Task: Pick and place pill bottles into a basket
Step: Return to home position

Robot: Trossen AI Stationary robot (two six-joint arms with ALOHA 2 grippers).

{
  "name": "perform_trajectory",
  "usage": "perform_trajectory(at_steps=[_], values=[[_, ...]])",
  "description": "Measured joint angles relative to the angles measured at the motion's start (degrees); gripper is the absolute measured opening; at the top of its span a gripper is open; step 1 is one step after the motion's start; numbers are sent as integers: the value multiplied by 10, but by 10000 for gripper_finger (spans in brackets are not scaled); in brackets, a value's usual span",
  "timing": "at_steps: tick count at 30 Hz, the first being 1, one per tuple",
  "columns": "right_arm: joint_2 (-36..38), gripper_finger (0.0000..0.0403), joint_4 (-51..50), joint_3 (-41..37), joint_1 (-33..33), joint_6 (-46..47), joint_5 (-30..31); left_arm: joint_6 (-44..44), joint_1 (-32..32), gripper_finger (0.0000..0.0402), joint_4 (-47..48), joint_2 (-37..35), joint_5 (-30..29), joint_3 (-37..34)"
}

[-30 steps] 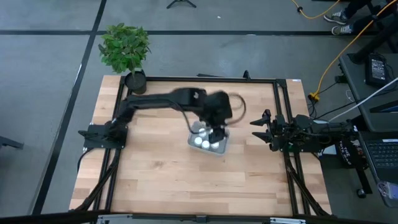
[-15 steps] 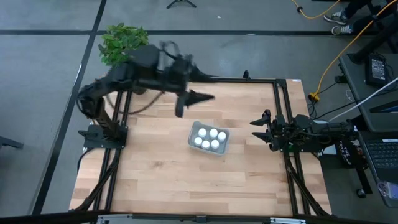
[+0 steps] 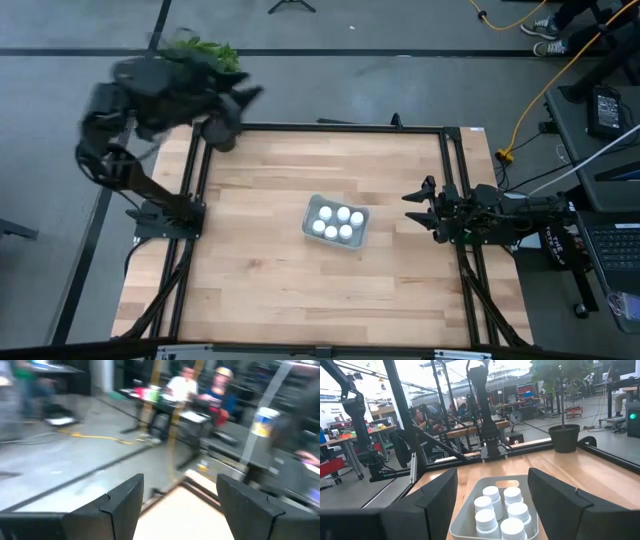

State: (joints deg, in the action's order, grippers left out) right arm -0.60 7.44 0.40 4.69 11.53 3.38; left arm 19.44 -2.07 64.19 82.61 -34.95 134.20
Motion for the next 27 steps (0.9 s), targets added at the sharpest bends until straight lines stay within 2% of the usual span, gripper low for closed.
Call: perform_trajectory(at_steps=[2,6,22,27], values=[[0,245,0,0,0,0,0,10,0,242,23,-23,-42,0],[0,245,0,0,0,0,0,-13,0,245,52,-68,-72,-3],[0,245,0,0,0,0,0,-78,0,248,55,-279,-91,-77],[0,245,0,0,0,0,0,-108,2,247,89,-345,-66,-117]])
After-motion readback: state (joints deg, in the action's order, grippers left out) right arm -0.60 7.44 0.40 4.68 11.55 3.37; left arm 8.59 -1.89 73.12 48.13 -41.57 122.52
